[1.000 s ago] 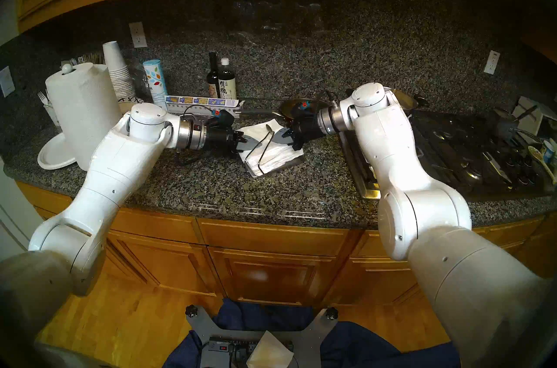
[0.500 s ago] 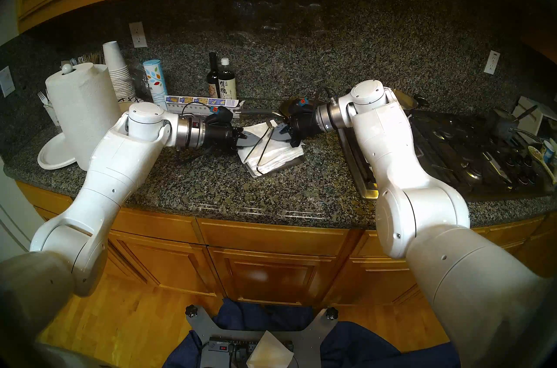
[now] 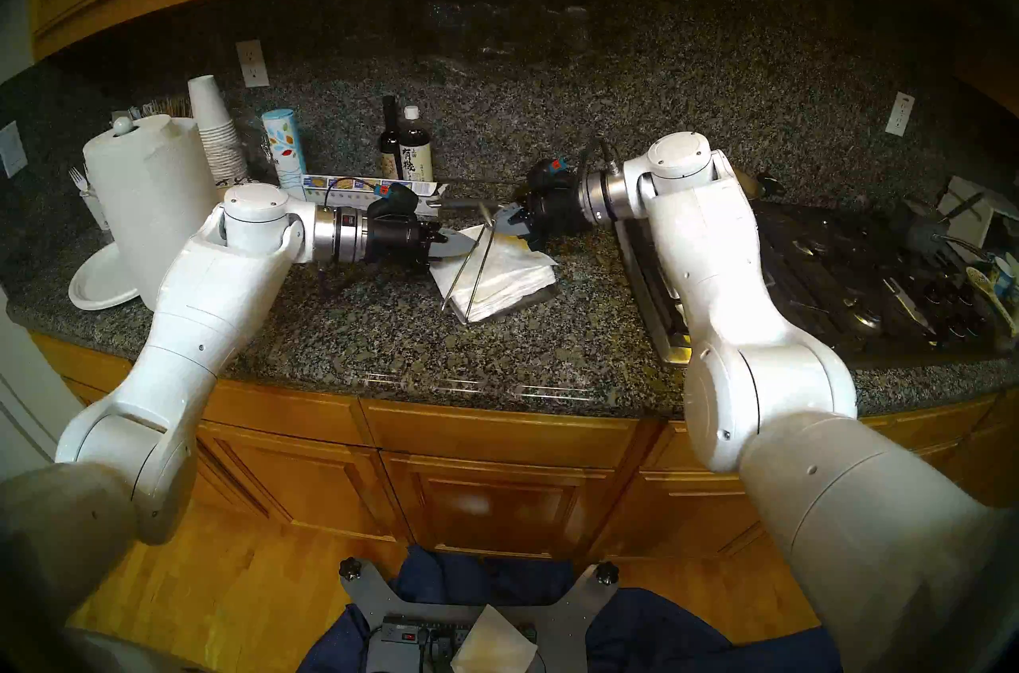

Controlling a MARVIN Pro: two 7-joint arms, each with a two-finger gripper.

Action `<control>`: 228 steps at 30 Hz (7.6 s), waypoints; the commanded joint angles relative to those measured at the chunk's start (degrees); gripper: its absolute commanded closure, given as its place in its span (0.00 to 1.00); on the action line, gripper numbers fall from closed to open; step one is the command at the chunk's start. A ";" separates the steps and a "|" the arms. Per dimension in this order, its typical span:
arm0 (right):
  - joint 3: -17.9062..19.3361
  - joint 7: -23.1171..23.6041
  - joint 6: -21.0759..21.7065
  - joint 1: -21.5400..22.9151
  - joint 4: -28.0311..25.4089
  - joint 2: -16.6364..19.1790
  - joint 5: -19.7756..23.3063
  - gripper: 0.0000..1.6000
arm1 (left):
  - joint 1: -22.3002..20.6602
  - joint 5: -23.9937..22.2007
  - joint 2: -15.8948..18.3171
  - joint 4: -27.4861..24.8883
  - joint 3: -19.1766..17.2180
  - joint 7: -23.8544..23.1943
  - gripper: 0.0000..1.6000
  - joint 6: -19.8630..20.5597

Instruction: Take napkin out of napkin holder

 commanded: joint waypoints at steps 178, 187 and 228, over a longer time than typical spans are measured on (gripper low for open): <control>-13.36 -1.30 16.16 -9.64 -27.75 11.91 5.18 0.51 | 13.76 0.62 -4.87 -17.54 -20.75 16.80 0.00 -4.04; -13.07 -0.50 16.28 -9.54 -27.87 11.99 5.63 0.38 | 13.53 0.61 -4.95 -17.35 -20.76 16.50 0.00 -3.85; -5.60 -3.58 18.22 -10.56 -37.69 21.26 2.89 1.00 | 14.02 0.38 -5.71 -17.35 -22.05 15.63 0.00 -4.24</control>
